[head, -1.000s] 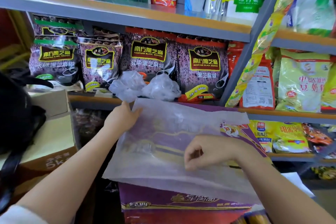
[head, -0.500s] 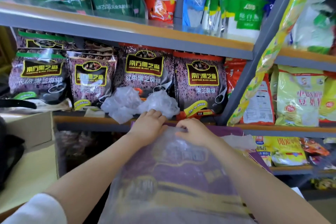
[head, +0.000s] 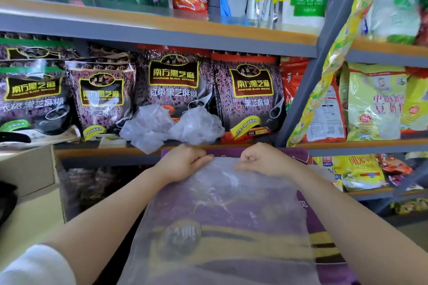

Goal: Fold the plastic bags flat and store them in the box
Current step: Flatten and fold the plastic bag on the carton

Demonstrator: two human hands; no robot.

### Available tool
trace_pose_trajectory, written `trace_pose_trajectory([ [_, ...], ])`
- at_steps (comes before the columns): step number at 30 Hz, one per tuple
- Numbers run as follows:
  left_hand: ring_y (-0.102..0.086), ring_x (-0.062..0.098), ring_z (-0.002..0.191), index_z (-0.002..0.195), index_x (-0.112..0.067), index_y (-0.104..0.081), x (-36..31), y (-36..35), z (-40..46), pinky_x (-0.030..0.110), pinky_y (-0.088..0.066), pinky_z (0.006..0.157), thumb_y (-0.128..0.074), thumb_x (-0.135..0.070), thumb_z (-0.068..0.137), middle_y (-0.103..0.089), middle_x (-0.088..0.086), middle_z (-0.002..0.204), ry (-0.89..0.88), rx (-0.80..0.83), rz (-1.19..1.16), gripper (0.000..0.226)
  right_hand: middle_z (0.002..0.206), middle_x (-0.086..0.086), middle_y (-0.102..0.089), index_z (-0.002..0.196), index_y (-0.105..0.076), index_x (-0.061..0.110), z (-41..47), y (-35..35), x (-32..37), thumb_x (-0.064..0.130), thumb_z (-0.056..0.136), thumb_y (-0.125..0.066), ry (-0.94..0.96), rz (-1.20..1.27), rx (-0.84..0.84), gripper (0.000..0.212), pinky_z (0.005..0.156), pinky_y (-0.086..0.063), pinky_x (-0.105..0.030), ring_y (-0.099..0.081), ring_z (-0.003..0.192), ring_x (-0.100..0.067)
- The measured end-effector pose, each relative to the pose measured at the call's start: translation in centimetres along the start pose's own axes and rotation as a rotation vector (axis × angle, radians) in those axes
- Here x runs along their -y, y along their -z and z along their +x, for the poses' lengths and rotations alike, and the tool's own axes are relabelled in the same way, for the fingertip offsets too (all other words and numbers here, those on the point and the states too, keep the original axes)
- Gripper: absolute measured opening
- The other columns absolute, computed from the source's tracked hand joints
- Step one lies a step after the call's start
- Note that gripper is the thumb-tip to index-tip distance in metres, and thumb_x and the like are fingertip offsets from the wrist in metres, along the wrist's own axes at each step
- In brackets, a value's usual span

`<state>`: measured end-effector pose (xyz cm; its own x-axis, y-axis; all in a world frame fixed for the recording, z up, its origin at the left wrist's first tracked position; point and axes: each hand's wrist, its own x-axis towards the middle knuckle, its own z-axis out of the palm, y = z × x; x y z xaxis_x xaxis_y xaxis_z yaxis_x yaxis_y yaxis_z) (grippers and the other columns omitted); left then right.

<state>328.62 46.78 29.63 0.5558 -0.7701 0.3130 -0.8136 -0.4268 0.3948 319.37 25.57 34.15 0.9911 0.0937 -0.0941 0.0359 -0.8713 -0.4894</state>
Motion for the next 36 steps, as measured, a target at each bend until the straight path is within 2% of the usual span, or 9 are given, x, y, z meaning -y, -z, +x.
trace_pose_trajectory([
  [5,-0.056,0.026,0.071,0.057,-0.013,-0.049,-0.7,0.2,0.2,0.032,-0.027,0.051,-0.037,-0.044,0.096,-0.060,0.011,0.067,0.101,0.057,0.244,0.051,0.049,0.009,-0.033,0.057,-0.048,0.012,-3.2,0.8,-4.6,0.012,0.078,-0.072,-0.163,0.287,0.088,0.032,0.049,-0.024,-0.023,-0.031,0.046,-0.003],
  [8,-0.059,0.026,0.074,0.052,-0.018,-0.041,-1.4,0.3,0.2,0.030,-0.028,0.050,-0.031,-0.050,0.095,-0.054,0.003,0.061,0.155,0.106,0.347,0.055,0.044,0.012,-0.038,0.058,-0.050,0.010,-4.4,1.9,-6.5,0.013,0.082,-0.068,-0.169,0.201,0.073,0.030,0.050,-0.026,-0.019,-0.034,0.045,0.000],
  [11,-0.059,0.024,0.080,0.066,-0.016,-0.052,-3.4,0.0,0.8,0.029,-0.033,0.057,-0.028,-0.054,0.094,-0.063,0.006,0.081,0.185,0.140,0.452,0.053,0.051,0.012,-0.051,0.059,-0.055,0.016,-4.7,2.5,-6.7,0.016,0.089,-0.059,-0.115,0.130,0.030,0.030,0.055,-0.032,-0.016,-0.043,0.051,0.002],
  [15,-0.057,0.028,0.091,0.101,-0.012,-0.055,-7.5,-1.3,3.6,0.033,-0.041,0.067,-0.034,-0.048,0.095,-0.063,0.010,0.097,0.148,0.196,0.254,0.042,0.065,0.002,-0.053,0.063,-0.054,0.016,-4.1,3.1,-5.8,0.020,0.092,-0.053,-0.010,0.047,0.041,0.029,0.062,-0.035,-0.027,-0.047,0.060,-0.008],
  [19,-0.056,0.029,0.086,0.093,-0.006,-0.056,-11.5,-4.2,6.3,0.037,-0.040,0.071,-0.039,-0.035,0.097,-0.063,0.015,0.091,0.075,0.221,0.045,0.034,0.064,-0.002,-0.046,0.064,-0.052,0.008,-3.8,2.5,-5.8,0.017,0.087,-0.056,0.045,0.034,0.076,0.025,0.059,-0.031,-0.031,-0.040,0.060,-0.011],
  [23,-0.056,0.033,0.092,0.091,-0.006,-0.056,-12.4,-7.0,6.3,0.036,-0.035,0.070,-0.034,-0.034,0.099,-0.064,0.017,0.095,0.088,0.203,0.214,0.037,0.055,0.007,-0.048,0.060,-0.053,0.013,-5.8,3.3,-8.5,0.019,0.089,-0.057,0.005,0.087,0.171,0.030,0.056,-0.034,-0.023,-0.043,0.051,-0.001],
  [26,-0.057,0.032,0.096,0.094,-0.010,-0.059,-12.0,-7.7,5.6,0.035,-0.040,0.074,-0.032,-0.038,0.099,-0.066,0.012,0.098,0.095,0.147,0.304,0.039,0.053,0.001,-0.050,0.061,-0.056,0.005,-8.1,4.9,-11.3,0.027,0.092,-0.054,-0.055,0.066,0.279,0.038,0.054,-0.037,-0.022,-0.044,0.049,-0.008],
  [32,-0.060,0.024,0.092,0.094,-0.017,-0.062,-11.8,-8.3,4.7,0.032,-0.045,0.073,-0.004,-0.061,0.077,-0.066,0.003,0.097,0.049,0.003,0.309,0.075,0.058,0.001,-0.034,0.059,-0.042,0.013,-8.8,5.5,-12.9,0.024,0.094,-0.049,-0.098,-0.003,0.137,0.037,0.057,-0.025,-0.030,-0.033,0.056,-0.012],
  [36,-0.054,0.028,0.089,0.091,-0.009,-0.064,-11.6,-8.5,5.1,0.037,-0.044,0.076,-0.017,-0.058,0.080,-0.058,0.007,0.097,0.110,-0.061,0.225,0.069,0.072,-0.008,-0.039,0.067,-0.050,0.005,-8.3,5.2,-13.2,0.018,0.091,-0.048,-0.177,0.010,0.099,0.027,0.063,-0.026,-0.032,-0.036,0.068,-0.018],
])
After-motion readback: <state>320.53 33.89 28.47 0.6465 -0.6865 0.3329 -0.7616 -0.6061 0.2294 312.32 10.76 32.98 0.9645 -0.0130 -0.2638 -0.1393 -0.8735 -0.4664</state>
